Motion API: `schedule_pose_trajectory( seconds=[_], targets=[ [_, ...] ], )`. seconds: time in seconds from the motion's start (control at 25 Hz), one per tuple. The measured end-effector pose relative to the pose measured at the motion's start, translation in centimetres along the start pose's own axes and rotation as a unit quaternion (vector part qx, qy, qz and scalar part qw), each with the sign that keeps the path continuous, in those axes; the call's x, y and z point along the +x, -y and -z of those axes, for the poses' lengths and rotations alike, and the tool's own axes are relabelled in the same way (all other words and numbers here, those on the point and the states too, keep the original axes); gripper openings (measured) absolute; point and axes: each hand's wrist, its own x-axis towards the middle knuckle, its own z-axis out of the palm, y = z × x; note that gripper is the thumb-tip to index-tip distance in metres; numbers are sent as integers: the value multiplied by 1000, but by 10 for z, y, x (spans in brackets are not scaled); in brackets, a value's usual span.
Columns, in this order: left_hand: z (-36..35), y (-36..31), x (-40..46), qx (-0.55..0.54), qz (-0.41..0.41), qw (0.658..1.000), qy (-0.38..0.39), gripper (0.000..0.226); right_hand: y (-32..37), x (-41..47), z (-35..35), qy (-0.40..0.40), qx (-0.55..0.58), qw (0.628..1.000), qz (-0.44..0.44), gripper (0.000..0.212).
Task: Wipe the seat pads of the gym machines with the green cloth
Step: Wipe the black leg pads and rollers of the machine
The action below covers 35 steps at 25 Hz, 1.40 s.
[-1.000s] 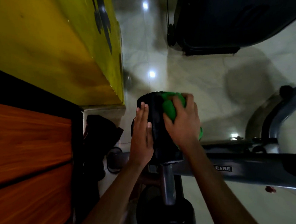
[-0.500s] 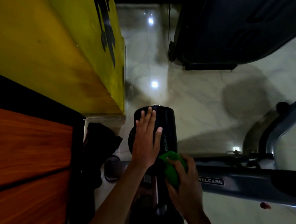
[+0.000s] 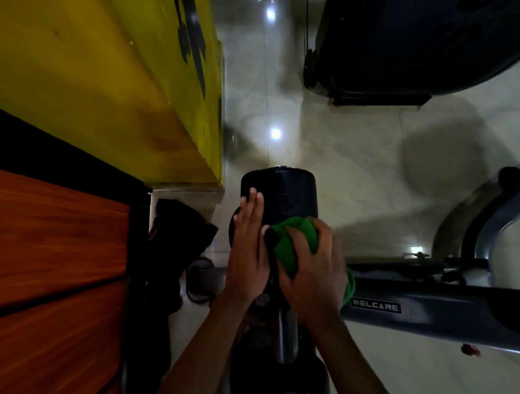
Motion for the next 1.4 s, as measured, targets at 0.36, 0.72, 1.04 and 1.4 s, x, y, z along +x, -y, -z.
schedule_pose_trajectory(
  seconds=[0.36,0.72,1.04,1.4],
  targets=[
    [4,7,1,-8,-1,1000,12,53,1,90,-5,-15,6,1000,-3,44],
    [5,-9,3,10,3,1000,-7,53,-28,-41,24,16,173,982,-69,45],
    [8,3,2,103,-11,994,34,53,-36,-46,32,-31,182,979,-89,45],
    [6,7,-9,-35,-4,999,18,56,10,24,-4,13,-56,998,32,49]
  ],
)
